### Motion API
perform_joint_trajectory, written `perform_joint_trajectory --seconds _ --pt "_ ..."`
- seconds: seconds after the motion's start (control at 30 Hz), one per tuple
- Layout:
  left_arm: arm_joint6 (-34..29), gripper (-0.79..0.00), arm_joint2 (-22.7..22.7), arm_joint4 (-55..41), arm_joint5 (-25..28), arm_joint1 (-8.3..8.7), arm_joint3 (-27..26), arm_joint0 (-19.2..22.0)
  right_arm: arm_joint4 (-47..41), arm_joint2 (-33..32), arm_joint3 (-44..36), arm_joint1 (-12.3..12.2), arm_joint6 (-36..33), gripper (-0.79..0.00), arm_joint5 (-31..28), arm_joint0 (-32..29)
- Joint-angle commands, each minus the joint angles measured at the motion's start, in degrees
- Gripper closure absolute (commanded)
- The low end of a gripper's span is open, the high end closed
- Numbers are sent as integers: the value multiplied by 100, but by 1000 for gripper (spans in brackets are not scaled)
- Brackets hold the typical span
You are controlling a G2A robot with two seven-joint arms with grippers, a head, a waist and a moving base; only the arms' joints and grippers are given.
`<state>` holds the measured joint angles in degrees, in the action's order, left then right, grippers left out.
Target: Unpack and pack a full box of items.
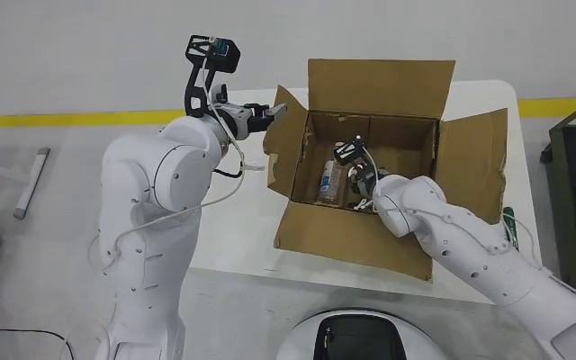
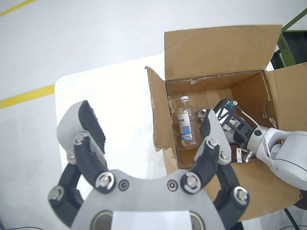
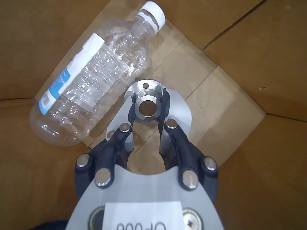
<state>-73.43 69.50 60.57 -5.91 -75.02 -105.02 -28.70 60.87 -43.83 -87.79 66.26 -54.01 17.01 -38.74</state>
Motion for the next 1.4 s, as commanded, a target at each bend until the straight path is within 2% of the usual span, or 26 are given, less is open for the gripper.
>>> perform_joint_trajectory --seconds 0.0,0.17,0.33,0.47,0.63,0.73,0.8,0.87,0.9,0.93,0.97,1.0,1.07,1.13,1.17,1.23,1.27,1.33,1.37 --pt "0 -785 0 0 0 0 0 0 34 13 43 28 -29 -209 -26 18" --pt "0 -785 0 0 0 0 0 0 118 -38 19 71 -104 -348 -65 -11" --pt "0 -785 0 0 0 0 0 0 156 -200 -104 74 -134 -366 -157 -130" --pt "0 -785 0 0 0 0 0 0 202 -527 -528 18 -188 -332 -257 -277" --pt "0 -785 0 0 0 0 0 0 165 -1705 -1736 -201 -511 -354 -432 -622" --pt "0 -785 0 0 0 0 0 0 70 -2859 -2668 -380 -957 -351 -763 -957" --pt "0 -785 0 0 0 0 0 0 -145 -3769 -3140 -487 -1333 -376 -1050 -1175" --pt "0 -785 0 0 0 0 0 0 -250 -4619 -3473 -588 -1793 -425 -1510 -1385" --pt "0 -785 0 0 0 0 0 0 -305 -5043 -3600 -633 -2022 -526 -1725 -1486" --pt "0 -785 0 0 0 0 0 0 -342 -5450 -3635 -672 -2227 -662 -1896 -1591" --pt "0 -785 0 0 0 0 0 0 -443 -5809 -3654 -706 -2426 -754 -2100 -1690" --pt "0 -785 0 0 0 0 0 0 -531 -6207 -3617 -735 -2562 -708 -2215 -1780" --pt "0 -785 0 0 0 0 0 0 -578 -6845 -3534 -790 -2847 -671 -2540 -2032" --pt "0 -785 0 0 0 0 0 0 -676 -7369 -3394 -826 -3113 -677 -2758 -2329" --pt "0 -785 0 0 0 0 0 0 -682 -7568 -3282 -840 -3288 -656 -2871 -2523" --pt "0 -785 0 0 0 0 0 0 -901 -7844 -3113 -847 -3400 -551 -2964 -2874" --pt "0 -785 0 0 0 0 0 0 -946 -7897 -3026 -851 -3400 -453 -3057 -3118" --pt "0 -785 0 0 0 0 0 0 -995 -7952 -2999 -855 -3400 -388 -3155 -3560" --pt "0 -785 0 0 0 0 0 0 -1029 -7966 -3024 -855 -3400 -385 -3158 -3748"
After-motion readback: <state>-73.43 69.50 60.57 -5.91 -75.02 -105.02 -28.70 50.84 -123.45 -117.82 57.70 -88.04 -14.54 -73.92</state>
